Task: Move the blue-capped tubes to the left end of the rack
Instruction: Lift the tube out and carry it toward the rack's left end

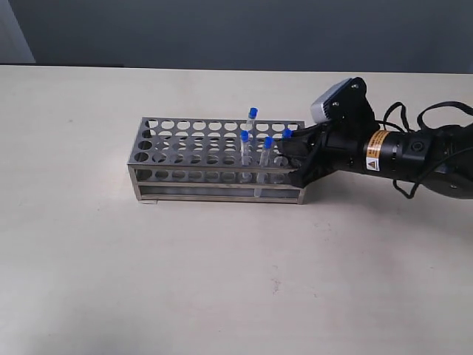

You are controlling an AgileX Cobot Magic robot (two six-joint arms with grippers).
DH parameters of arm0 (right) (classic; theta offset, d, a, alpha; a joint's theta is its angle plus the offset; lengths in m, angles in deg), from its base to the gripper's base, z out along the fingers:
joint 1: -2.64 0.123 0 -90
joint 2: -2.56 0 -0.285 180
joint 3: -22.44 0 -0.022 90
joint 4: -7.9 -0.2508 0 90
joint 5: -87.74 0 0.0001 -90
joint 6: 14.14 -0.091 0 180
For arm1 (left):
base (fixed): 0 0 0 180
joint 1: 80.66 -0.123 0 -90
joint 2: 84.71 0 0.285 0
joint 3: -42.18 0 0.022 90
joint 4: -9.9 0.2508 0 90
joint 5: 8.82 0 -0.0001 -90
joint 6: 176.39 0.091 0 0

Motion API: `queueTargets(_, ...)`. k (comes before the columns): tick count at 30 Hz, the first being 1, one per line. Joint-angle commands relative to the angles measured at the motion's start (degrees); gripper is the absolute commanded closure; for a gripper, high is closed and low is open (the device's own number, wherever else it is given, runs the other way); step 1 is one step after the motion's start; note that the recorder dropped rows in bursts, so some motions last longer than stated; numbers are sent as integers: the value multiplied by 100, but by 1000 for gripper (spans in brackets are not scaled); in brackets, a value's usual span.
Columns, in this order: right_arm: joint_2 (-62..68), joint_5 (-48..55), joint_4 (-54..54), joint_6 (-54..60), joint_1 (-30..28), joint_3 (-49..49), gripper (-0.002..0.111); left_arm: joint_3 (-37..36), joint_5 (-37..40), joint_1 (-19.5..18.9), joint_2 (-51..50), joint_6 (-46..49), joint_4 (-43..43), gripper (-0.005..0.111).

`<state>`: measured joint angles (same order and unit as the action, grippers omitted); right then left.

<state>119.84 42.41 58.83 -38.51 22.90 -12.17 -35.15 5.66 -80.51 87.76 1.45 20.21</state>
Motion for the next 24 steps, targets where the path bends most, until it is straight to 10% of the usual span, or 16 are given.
queueTargets(1,-395,-18,-29,-4,-16,1,108,11,-77,39,-26,-20,-14,106)
queueTargets(24,-94,1228,497,-1327,1765,2915,108,11,-77,39,-26,-20,-14,106)
